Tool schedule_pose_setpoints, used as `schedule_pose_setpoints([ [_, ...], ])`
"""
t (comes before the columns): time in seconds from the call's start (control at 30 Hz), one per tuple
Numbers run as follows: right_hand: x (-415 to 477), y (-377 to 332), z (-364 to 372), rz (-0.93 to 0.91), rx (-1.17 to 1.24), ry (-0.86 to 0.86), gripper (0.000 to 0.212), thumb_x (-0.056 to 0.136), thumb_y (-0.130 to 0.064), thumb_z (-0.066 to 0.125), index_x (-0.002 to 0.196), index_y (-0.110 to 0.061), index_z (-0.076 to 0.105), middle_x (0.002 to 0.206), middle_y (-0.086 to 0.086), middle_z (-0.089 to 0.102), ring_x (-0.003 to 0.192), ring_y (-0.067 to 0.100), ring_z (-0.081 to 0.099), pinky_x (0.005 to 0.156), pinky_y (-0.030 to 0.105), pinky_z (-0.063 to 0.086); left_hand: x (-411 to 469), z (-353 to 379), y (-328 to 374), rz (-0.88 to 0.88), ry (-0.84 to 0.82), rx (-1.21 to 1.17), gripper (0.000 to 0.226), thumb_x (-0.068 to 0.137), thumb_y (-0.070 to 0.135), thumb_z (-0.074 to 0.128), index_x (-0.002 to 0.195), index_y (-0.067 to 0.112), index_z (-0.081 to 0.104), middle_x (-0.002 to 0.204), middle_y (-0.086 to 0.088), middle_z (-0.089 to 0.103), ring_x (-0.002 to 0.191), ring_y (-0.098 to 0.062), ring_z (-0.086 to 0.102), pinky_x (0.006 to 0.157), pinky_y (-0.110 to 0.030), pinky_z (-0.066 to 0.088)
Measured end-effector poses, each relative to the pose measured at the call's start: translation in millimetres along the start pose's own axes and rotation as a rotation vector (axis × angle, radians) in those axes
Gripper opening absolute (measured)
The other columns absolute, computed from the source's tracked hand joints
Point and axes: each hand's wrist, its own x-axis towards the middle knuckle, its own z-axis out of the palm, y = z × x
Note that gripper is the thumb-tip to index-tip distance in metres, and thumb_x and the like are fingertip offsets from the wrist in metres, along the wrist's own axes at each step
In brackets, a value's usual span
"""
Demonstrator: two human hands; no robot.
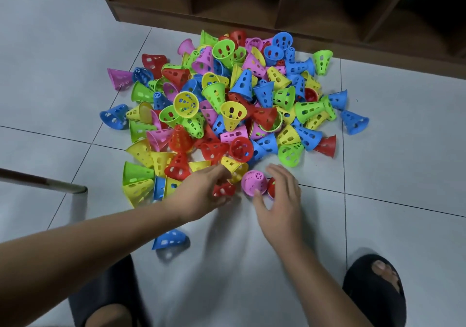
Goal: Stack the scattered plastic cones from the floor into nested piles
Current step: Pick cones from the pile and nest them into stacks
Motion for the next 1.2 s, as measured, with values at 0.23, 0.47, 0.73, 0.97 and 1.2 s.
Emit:
schedule_pose_setpoints([
  [0.23, -20.1, -36.2, 55.6, -0.183, -0.067, -0.254, 0.047, 0.088, -0.014, 0.071, 0.135, -0.017, 0.063, 0.136, -0.004, 0.06, 0.13, 0.019, 0.053, 0.11, 0.038, 0.045, -62.3, 2.3, -28.0, -0.129, -0.113, 0.104, 0.06, 0.08, 0.05, 0.086, 0.129, 0.032, 0.056, 0.12, 0.011, 0.064, 0.104, -0.012, 0.064, 0.08, -0.03, 0.053],
  [0.47, -11.3, -39.2, 99.4, -0.076, -0.263, -0.421, 0.052, 0.097, -0.035, 0.069, 0.145, -0.02, 0.057, 0.151, -0.003, 0.052, 0.138, 0.021, 0.046, 0.11, 0.041, 0.049, -105.3, 15.5, -57.8, -0.113, -0.317, 0.448, 0.062, 0.077, 0.052, 0.077, 0.132, 0.031, 0.056, 0.119, 0.004, 0.062, 0.11, -0.025, 0.059, 0.092, -0.04, 0.049],
  [0.73, -23.8, -32.4, 106.2, 0.014, -0.37, -0.494, 0.051, 0.093, -0.036, 0.074, 0.137, -0.021, 0.053, 0.134, 0.002, 0.049, 0.123, 0.024, 0.051, 0.098, 0.04, 0.055, -110.6, 13.3, -74.7, -0.168, -0.296, 0.379, 0.021, 0.08, 0.029, 0.068, 0.096, 0.023, 0.055, 0.1, -0.001, 0.063, 0.092, -0.03, 0.064, 0.073, -0.037, 0.046],
  [0.97, -33.2, -21.6, 84.7, 0.025, -0.335, -0.554, 0.038, 0.083, -0.029, 0.071, 0.118, -0.024, 0.06, 0.112, -0.004, 0.054, 0.108, 0.023, 0.054, 0.088, 0.036, 0.053, -79.5, -5.6, -47.0, -0.191, -0.122, 0.181, 0.033, 0.083, 0.032, 0.079, 0.11, 0.03, 0.06, 0.107, 0.01, 0.067, 0.087, -0.016, 0.061, 0.069, -0.031, 0.049],
  [1.2, -5.4, -43.1, 26.2, -0.017, -0.014, -0.203, 0.049, 0.081, -0.027, 0.082, 0.127, -0.029, 0.065, 0.118, -0.013, 0.063, 0.11, 0.017, 0.06, 0.09, 0.029, 0.053, -22.4, -41.9, 13.0, -0.1, 0.041, -0.035, 0.035, 0.085, 0.032, 0.088, 0.11, 0.027, 0.065, 0.101, 0.012, 0.066, 0.084, -0.008, 0.063, 0.07, -0.026, 0.054],
])
